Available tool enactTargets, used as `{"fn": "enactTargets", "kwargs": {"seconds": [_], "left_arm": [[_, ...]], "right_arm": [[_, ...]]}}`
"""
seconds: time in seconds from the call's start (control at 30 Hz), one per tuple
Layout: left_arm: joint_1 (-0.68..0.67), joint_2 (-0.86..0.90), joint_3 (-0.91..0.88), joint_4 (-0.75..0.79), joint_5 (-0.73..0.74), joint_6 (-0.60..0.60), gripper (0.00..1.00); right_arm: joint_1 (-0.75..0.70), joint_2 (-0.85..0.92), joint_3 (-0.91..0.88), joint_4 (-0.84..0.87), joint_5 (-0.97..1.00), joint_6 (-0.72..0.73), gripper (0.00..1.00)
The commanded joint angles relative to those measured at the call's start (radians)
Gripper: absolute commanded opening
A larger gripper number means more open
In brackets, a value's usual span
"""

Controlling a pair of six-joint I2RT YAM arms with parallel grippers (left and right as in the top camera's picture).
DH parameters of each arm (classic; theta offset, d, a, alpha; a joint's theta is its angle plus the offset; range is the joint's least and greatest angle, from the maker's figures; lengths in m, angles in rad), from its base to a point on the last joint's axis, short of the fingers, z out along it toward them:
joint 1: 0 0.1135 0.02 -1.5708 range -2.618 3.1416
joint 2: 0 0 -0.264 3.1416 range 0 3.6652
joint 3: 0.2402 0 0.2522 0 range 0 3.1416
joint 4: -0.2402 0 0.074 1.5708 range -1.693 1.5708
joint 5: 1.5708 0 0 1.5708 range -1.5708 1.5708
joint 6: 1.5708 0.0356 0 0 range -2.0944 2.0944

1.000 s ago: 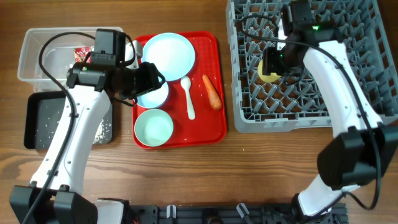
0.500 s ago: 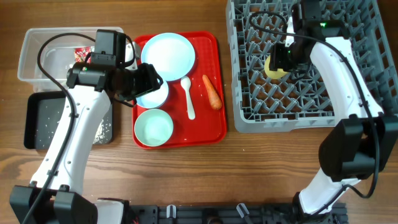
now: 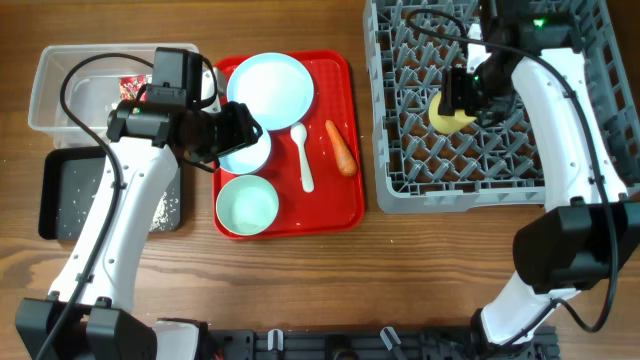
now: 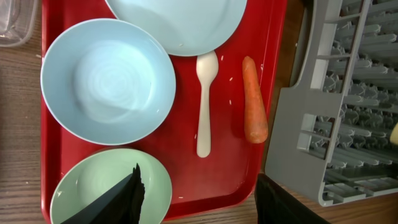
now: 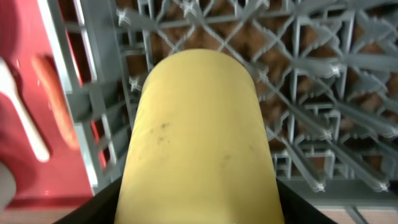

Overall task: Sort waste into correct bins and load items into the dishwasher rack
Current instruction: 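Carry the yellow cup with the right gripper and place it in the rack, then grasp the orange carrot on the red tray with the left gripper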

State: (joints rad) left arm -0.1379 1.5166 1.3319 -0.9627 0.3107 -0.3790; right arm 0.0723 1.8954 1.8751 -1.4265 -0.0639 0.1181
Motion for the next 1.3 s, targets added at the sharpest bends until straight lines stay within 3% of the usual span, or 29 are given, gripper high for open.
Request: {"fn": "enactTargets", "kwargs": {"seconds": [0.0,0.23,0.47,0.5,0.6,0.73,0.87,0.93,1.07,1.17,1.27], "left_arm": [[-0.005,-0.011,0.012,0.0,-0.013,-0.003,0.59],[-0.005,-0.011,0.012,-0.021,-0.013,-0.002,0.59],[-0.005,-0.011,0.012,-0.026,-0.013,-0.002,0.63],[-0.005,-0.011,0.012,-0.025,-0.013,-0.002,0.63],[-0.005,-0.011,0.012,-0.026,-0.013,-0.002,0.67],[-0.012,-0.011,0.012,-0.027,-0.013,-0.003,0.74],[-0.153,0.018,0.012,0.02,-0.034,-0.015,0.75],[-0.253,0.066,0.012,0.059,-0.139,-0.117,0.79],[-0.417,0.225,0.012,0.211,-0.201,-0.185,0.79],[-0.45,0.323,0.012,0.259,-0.283,-0.309,0.79],[-0.45,0.393,0.012,0.346,-0.282,-0.337,0.75]], "right_arm": [[0.002,-0.023,0.008,-0.076,-0.012,-0.036,0.47],[0.003,-0.022,-0.044,-0.174,-0.014,-0.047,0.48],[0.003,-0.021,-0.292,-0.036,-0.028,-0.039,0.49],[0.003,-0.021,-0.299,-0.021,-0.032,-0.039,0.54],[0.003,-0.022,-0.282,0.017,-0.044,-0.039,0.85],[0.003,-0.044,-0.125,-0.033,-0.113,-0.037,0.87],[0.003,-0.15,0.026,-0.039,-0.185,-0.031,0.91],[0.003,-0.205,0.034,-0.036,-0.18,-0.032,0.92],[0.003,-0.222,0.034,-0.047,-0.173,-0.032,0.91],[0.003,-0.222,0.034,-0.055,-0.162,-0.033,0.92],[0.003,-0.222,0.034,-0.055,-0.161,-0.038,0.92]]}}
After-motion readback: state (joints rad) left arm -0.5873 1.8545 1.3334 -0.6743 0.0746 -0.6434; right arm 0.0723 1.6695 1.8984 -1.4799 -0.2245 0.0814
